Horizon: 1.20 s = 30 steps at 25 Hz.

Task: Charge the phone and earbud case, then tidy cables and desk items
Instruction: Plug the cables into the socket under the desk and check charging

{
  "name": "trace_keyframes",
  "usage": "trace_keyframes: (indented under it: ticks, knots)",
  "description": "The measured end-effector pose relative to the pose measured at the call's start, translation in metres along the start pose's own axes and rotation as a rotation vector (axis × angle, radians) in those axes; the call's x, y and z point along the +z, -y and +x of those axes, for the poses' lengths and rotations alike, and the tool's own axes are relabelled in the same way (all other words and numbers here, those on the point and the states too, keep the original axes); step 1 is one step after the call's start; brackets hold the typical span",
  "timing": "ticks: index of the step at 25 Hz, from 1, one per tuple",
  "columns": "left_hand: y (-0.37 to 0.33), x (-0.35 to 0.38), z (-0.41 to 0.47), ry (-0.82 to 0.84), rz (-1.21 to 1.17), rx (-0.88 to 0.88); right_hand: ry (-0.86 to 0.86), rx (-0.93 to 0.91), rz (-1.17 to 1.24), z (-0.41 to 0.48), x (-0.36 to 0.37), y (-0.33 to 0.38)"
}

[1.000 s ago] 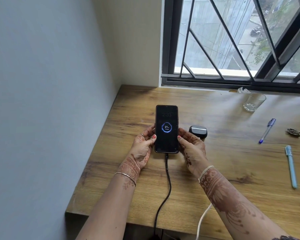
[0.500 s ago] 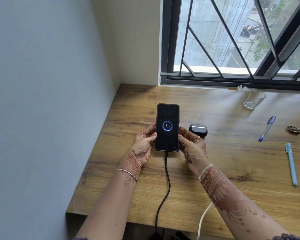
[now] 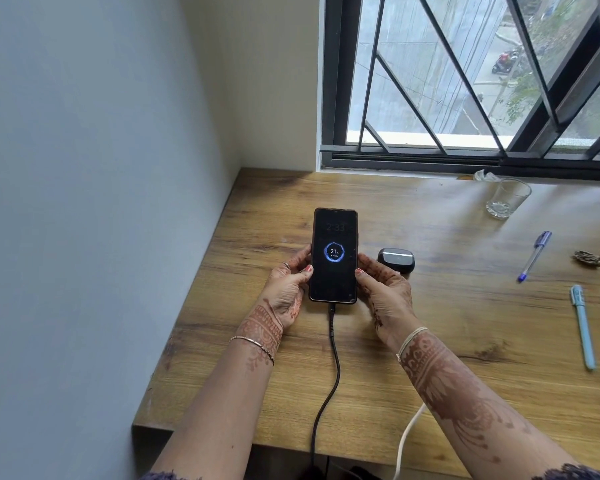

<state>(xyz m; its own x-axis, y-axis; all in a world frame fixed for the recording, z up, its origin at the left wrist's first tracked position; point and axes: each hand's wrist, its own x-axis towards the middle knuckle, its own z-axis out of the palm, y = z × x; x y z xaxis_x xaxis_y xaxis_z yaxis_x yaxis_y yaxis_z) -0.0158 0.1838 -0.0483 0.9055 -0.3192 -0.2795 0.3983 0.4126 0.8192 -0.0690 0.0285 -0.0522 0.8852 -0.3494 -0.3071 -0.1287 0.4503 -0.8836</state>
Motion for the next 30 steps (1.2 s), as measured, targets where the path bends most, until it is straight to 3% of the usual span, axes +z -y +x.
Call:
trace_keyframes:
  ticks: [9,19,25,30]
  knots:
    - [0.001,0.0,0.002,-0.018,-0.005,0.004,-0.02,0.013,0.004,0.001,0.0,-0.002]
    - [0.003,0.003,0.003,-0.152,-0.014,-0.01,-0.105,-0.002,-0.088,0.005,0.004,-0.009]
    - [0.007,0.005,0.009,-0.234,0.198,0.008,-0.183,-0.069,-0.213,0.003,0.01,-0.011]
    - [0.003,0.01,0.013,-0.296,0.524,0.03,-0.277,-0.128,-0.339,-0.001,0.016,-0.009]
